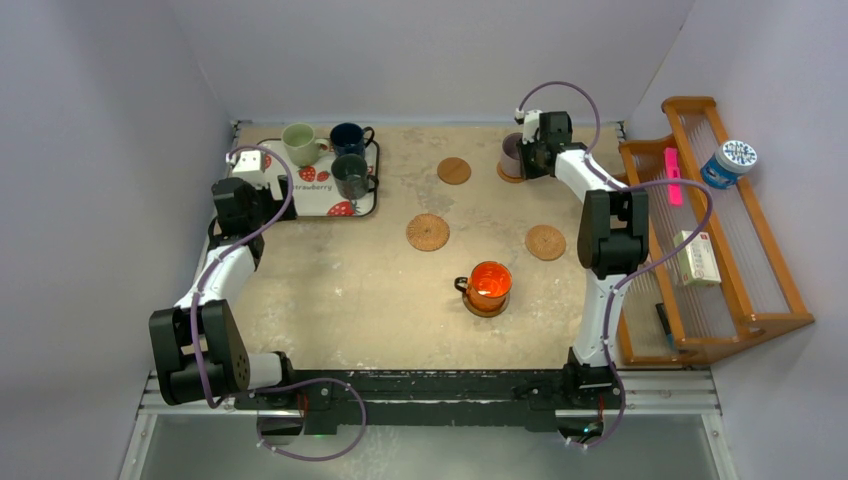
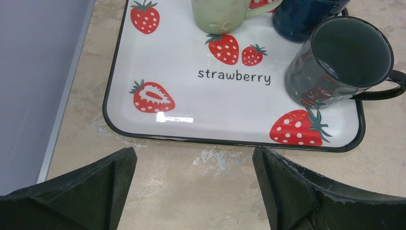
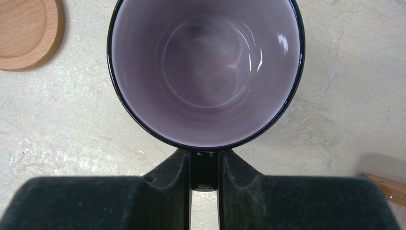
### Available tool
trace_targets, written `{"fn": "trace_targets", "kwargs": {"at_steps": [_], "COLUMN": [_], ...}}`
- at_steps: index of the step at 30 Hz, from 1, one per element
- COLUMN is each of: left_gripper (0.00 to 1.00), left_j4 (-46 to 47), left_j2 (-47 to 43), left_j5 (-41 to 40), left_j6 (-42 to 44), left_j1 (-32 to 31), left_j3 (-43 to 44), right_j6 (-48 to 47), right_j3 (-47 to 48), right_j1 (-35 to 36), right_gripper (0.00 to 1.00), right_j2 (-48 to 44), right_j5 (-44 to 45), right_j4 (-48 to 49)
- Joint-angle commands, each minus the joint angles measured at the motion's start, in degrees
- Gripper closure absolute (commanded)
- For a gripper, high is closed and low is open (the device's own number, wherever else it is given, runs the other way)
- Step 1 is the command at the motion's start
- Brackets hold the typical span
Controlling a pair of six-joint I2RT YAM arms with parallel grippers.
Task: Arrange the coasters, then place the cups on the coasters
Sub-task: Place the cup on the coaster.
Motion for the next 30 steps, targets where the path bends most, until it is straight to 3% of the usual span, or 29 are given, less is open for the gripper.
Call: {"fn": "trace_targets", "kwargs": {"at_steps": [1, 15, 22, 30], "left_gripper": [0.00, 0.00, 0.00, 0.00], "left_j4": [2.3, 2.2, 2.2, 2.2], "left_j2": [0.1, 0.0, 0.1, 0.1], "left_j5": [1.0, 1.0, 1.0, 1.1], "left_j6": [-0.1, -0.1, -0.1, -0.1], "left_j1": [0.4, 0.4, 0.4, 0.4], "left_j3": [0.6, 0.6, 0.6, 0.6], "right_j6": [0.1, -0.2, -0.4, -0.4], "right_j3": [2.7, 2.1, 2.0, 2.2], "right_j1": [-0.2, -0.2, -0.1, -0.1], "right_gripper": [1.00, 1.00, 0.86, 0.77], "right_j2": [-2.2, -2.8, -2.9, -3.0], "right_j5": [-1.8, -1.7, -1.5, -1.8], "right_j4": [2.9, 2.7, 2.4, 1.9]}}
